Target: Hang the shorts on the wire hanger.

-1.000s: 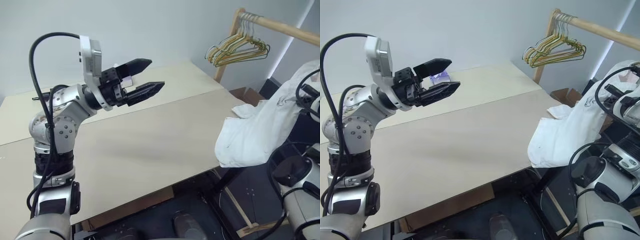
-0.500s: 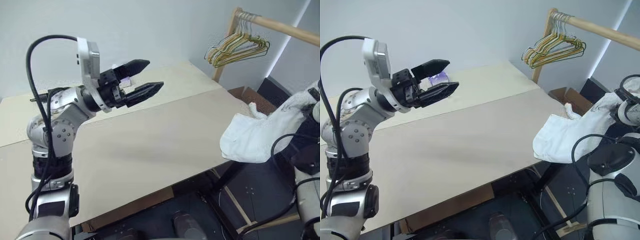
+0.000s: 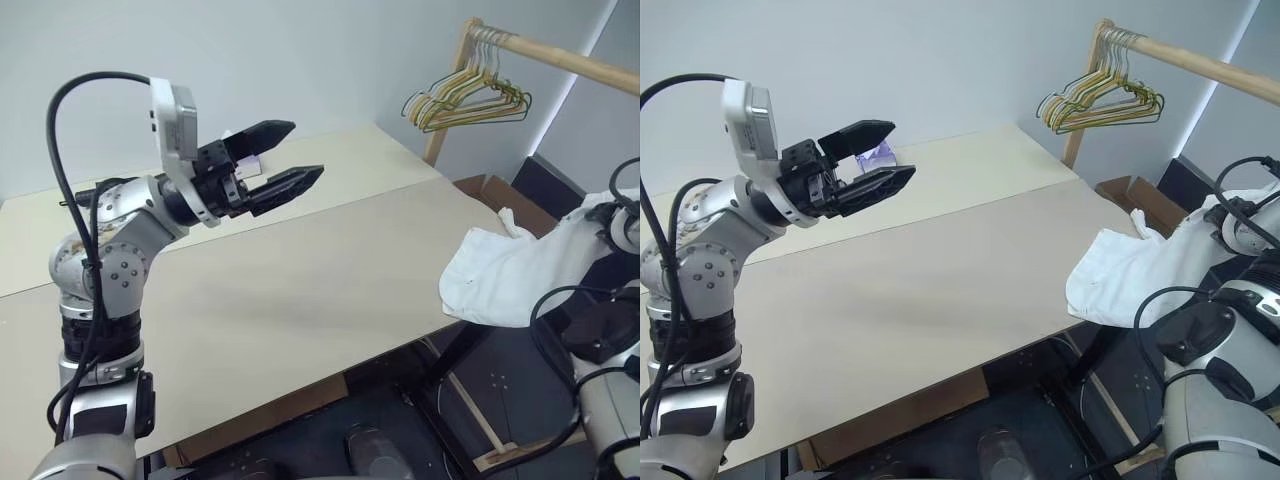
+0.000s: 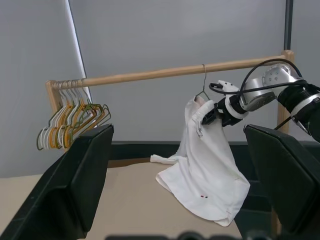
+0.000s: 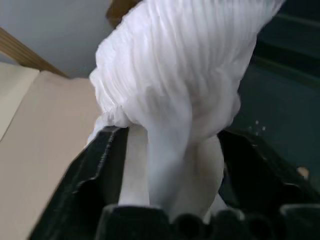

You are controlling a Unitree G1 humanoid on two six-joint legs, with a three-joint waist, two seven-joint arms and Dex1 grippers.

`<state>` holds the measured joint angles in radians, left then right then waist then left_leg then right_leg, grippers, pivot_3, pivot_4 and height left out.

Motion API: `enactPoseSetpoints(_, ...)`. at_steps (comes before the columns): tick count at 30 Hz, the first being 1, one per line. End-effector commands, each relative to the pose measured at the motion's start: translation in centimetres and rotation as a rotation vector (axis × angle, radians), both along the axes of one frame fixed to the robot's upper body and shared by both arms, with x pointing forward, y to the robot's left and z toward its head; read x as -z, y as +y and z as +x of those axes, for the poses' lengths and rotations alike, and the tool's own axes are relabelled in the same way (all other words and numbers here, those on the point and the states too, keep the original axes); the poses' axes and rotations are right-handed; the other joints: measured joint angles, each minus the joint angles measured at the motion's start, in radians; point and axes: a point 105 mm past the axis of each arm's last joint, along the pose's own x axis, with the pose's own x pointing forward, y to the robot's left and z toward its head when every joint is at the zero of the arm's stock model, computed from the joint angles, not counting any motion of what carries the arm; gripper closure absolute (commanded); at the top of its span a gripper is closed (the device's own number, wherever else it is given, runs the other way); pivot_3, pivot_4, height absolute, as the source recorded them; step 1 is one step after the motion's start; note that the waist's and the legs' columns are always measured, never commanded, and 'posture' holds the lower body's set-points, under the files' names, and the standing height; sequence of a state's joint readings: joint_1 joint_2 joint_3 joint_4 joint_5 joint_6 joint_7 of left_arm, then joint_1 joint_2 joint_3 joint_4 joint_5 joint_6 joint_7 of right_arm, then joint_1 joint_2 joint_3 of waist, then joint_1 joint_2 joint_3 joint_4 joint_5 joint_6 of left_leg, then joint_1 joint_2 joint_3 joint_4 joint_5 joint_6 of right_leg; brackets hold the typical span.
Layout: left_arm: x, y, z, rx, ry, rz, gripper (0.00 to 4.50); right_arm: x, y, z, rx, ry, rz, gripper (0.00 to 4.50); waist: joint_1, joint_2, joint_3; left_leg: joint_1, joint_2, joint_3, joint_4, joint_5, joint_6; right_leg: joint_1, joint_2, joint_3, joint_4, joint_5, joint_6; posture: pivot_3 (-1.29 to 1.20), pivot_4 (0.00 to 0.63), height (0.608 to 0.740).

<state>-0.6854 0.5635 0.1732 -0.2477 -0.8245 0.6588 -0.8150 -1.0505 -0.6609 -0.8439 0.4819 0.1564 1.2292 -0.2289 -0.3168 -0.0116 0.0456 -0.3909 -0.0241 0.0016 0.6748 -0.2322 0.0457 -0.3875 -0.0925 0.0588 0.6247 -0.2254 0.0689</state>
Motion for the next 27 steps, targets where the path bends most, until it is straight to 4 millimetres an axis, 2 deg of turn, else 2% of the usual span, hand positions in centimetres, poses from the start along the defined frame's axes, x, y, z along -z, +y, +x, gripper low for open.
enactPoseSetpoints(1,-0.1,0.1,-0.3,-0.020,-0.027,0.009,0.00,-2.2,0.1,-0.2,0.070,-0.080,-0.140,0.05,-0.001,0.000,0.000,0.000,0.000,0.000,0.000,0.000,0.000,0.000,0.000,0.000,0.000,0.000,0.000,-0.29,0.006,0.740)
enactPoseSetpoints(3,0.1,0.1,-0.2,-0.035,-0.029,0.009,0.00,-2.8,0.4,-0.4,0.097,-0.093,-0.258,0.05,0.000,0.000,0.000,0.000,0.000,0.000,0.000,0.000,0.000,0.000,0.000,0.001,0.001,0.000,0.000,-0.28,0.015,0.740)
enactPoseSetpoints(6,0.5,0.3,0.0,-0.065,-0.039,0.005,0.00,-4.8,0.9,-1.0,0.198,-0.143,-0.624,0.05,0.002,0.000,0.000,0.000,0.000,0.000,0.000,0.000,0.000,-0.001,0.000,0.001,0.001,0.000,0.001,-0.28,0.024,0.740)
enactPoseSetpoints(9,0.8,0.4,0.0,-0.071,-0.035,0.007,0.00,-6.0,2.3,-1.2,0.232,-0.213,-0.874,0.05,0.001,0.000,0.001,0.000,-0.001,0.001,0.000,-0.001,0.000,-0.001,-0.001,0.002,0.001,0.000,0.002,-0.27,0.031,0.740)
enactPoseSetpoints(12,1.0,0.5,0.0,-0.080,-0.034,0.011,0.00,-6.5,3.5,-1.4,0.246,-0.268,-1.059,0.05,0.000,0.000,0.001,0.001,-0.001,0.002,0.000,-0.001,0.000,-0.001,-0.001,0.004,0.001,0.000,0.003,-0.27,0.034,0.740)
enactPoseSetpoints(16,1.5,0.7,0.0,-0.099,-0.024,0.020,0.00,-6.3,5.4,-1.2,0.219,-0.306,-1.280,0.05,0.001,0.000,0.001,0.002,-0.001,0.002,0.000,-0.001,-0.001,-0.001,0.000,0.004,0.001,0.000,0.003,-0.26,0.038,0.740)
enactPoseSetpoints(20,2.3,0.9,-0.2,-0.125,-0.026,0.048,0.00,-5.6,6.3,-0.9,0.174,-0.338,-1.370,0.05,0.001,-0.001,0.002,0.003,-0.001,0.002,-0.001,-0.002,-0.001,-0.001,0.000,0.005,0.001,0.000,0.002,-0.26,0.038,0.740)
enactPoseSetpoints(22,2.8,1.0,-0.2,-0.138,-0.022,0.063,0.00,-5.3,6.4,-0.7,0.153,-0.359,-1.355,0.05,0.002,-0.001,0.002,0.003,-0.001,0.002,-0.001,-0.002,0.000,0.000,0.000,0.005,0.001,0.000,0.002,-0.24,0.038,0.740)
enactPoseSetpoints(25,3.3,1.1,-0.1,-0.162,-0.019,0.080,0.00,-5.4,7.4,0.0,0.050,-0.428,-1.365,0.05,0.003,-0.001,0.002,0.003,-0.001,0.002,-0.001,-0.002,0.000,0.000,0.000,0.005,0.000,0.000,0.002,-0.24,0.038,0.740)
enactPoseSetpoints(27,3.6,1.3,-0.1,-0.178,-0.016,0.092,0.00,-5.4,8.9,0.6,-0.079,-0.501,-1.345,0.05,0.004,-0.001,0.003,0.003,-0.001,0.002,-0.001,-0.002,0.000,0.000,0.000,0.005,0.000,0.000,0.002,-0.23,0.036,0.740)
